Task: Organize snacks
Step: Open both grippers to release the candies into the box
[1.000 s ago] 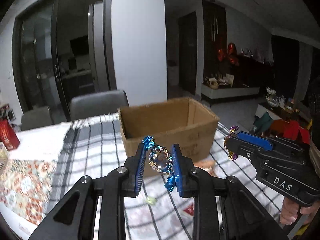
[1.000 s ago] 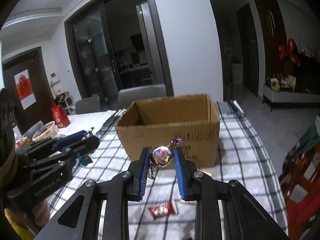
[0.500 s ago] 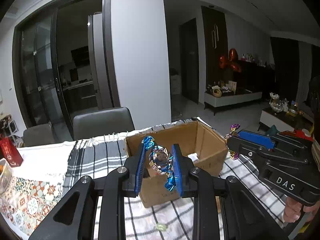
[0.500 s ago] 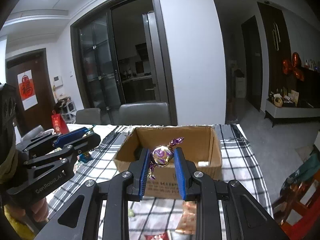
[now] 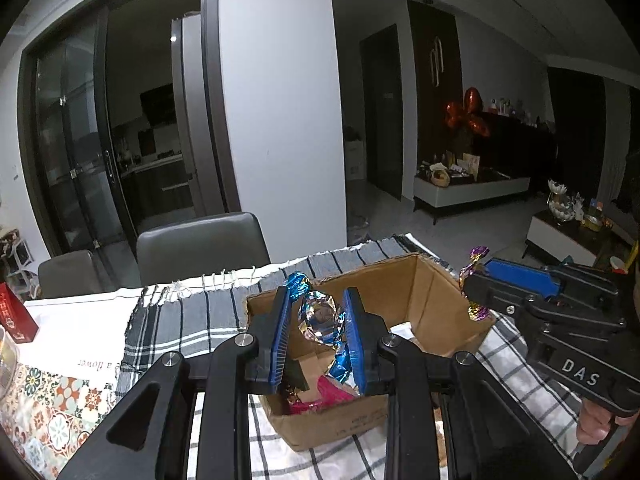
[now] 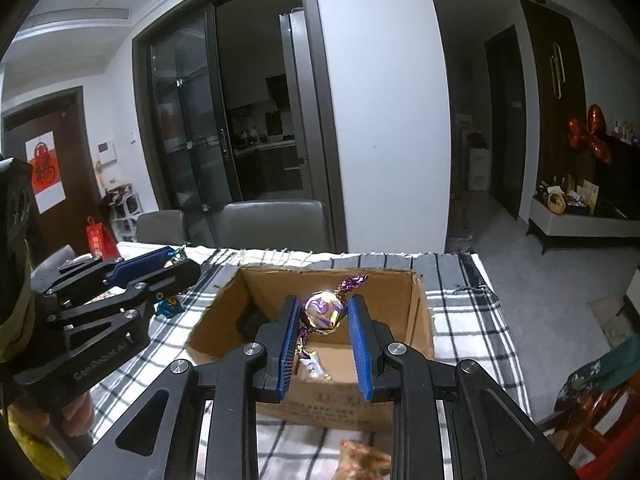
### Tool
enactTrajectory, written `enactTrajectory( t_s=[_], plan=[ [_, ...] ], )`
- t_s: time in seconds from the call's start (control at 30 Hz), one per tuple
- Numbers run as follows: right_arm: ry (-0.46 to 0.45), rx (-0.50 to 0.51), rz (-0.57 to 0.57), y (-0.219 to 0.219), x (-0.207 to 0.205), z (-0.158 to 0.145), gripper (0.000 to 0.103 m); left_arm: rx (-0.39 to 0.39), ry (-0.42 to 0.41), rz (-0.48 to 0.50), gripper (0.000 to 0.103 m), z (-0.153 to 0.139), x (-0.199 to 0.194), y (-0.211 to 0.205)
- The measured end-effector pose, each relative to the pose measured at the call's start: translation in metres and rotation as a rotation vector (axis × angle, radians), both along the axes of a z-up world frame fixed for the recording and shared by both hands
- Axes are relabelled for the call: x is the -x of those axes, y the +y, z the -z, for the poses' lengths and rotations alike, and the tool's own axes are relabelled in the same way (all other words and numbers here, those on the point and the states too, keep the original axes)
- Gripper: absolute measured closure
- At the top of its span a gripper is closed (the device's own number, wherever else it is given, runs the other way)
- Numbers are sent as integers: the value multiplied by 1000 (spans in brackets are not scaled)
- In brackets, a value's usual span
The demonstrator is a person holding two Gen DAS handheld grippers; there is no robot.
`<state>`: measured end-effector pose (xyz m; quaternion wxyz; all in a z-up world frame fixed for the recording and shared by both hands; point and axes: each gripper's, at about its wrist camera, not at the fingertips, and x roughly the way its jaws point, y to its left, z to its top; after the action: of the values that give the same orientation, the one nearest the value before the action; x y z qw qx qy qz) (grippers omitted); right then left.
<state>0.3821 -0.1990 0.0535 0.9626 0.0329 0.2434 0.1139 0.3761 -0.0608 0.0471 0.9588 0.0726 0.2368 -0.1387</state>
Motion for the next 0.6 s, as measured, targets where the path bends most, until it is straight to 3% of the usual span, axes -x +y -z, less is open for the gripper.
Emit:
enactTrajectory(
  t_s=[0.13,0.23,0.27,0.3,0.33,0.6],
  plan=[
    [14,22,1,2,-13,5,77,-8,32,-1,72,9,-18,-3],
    [23,34,7,1,-18,10,75,-24,29,-24,57,13,-24,-6],
    [29,40,12,1,-19,11,73,-30,26,-30,50,14,-25,-6],
    [41,46,20,0,-21,13,63,-33,25,-34,48,13,-26,-7],
    [43,46,25,0,-21,14,59,-31,23,-35,47,13,-25,-7],
    [37,31,34,-9,0,14,59,-41,-3,-17,40,13,2,-10]
  ],
)
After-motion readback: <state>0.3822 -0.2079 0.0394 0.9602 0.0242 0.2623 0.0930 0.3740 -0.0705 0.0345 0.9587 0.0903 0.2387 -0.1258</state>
